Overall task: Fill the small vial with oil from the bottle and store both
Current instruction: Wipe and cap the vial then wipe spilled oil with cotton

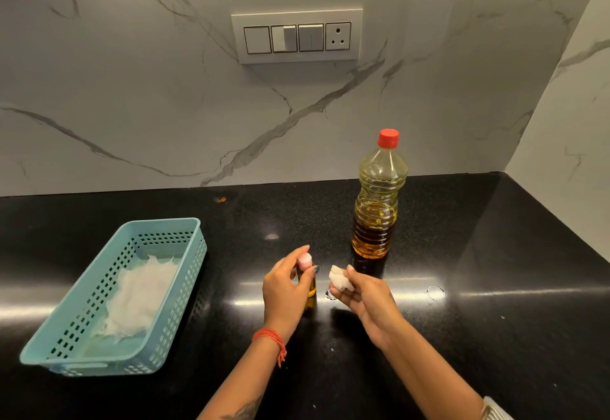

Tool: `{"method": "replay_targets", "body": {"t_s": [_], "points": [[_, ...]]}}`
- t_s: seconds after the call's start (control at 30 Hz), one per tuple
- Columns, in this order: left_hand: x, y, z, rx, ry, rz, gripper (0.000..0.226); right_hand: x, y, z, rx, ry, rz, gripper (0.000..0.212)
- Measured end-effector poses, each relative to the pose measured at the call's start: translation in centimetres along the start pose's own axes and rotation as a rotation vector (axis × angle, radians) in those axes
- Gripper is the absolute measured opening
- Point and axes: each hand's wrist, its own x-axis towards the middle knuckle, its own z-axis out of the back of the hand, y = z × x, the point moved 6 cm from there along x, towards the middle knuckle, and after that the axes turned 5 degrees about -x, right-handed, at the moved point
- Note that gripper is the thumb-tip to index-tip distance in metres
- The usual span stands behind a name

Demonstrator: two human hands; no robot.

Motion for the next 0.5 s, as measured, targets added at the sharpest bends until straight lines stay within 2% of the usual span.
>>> {"method": "replay_targets", "body": {"t_s": [0.1,0.17,0.27,0.37,0.5], "points": [[0.0,0.2,0.2,-0.028,-0.005,-0.001,0.041,-0.4,0.2,-0.3,0.014,0.023,-0.033,0.013],[-0.1,0.1,0.9,-0.058,-0.070,-0.019,0.038,-0.6,0.4,-0.6,-0.026,0.042,-0.027,0.019],[-0.5,-1.2,1.9,0.022,-0.136,-0.154,0.031,-0.9,0.4,-0.9,-0.083,0.060,-0.010,0.024],[-0.7,-2.6,1.7,0.137,-0.049,-0.308,0.025,-1.1,0.5,-1.2,-0.063,0.074,0.013,0.023],[-1.1,-3.6,0.7,0.182,0.132,-0.377,0.036,-1.4,1.3,-2.0,-0.073,0.122,0.066,0.023]]}}
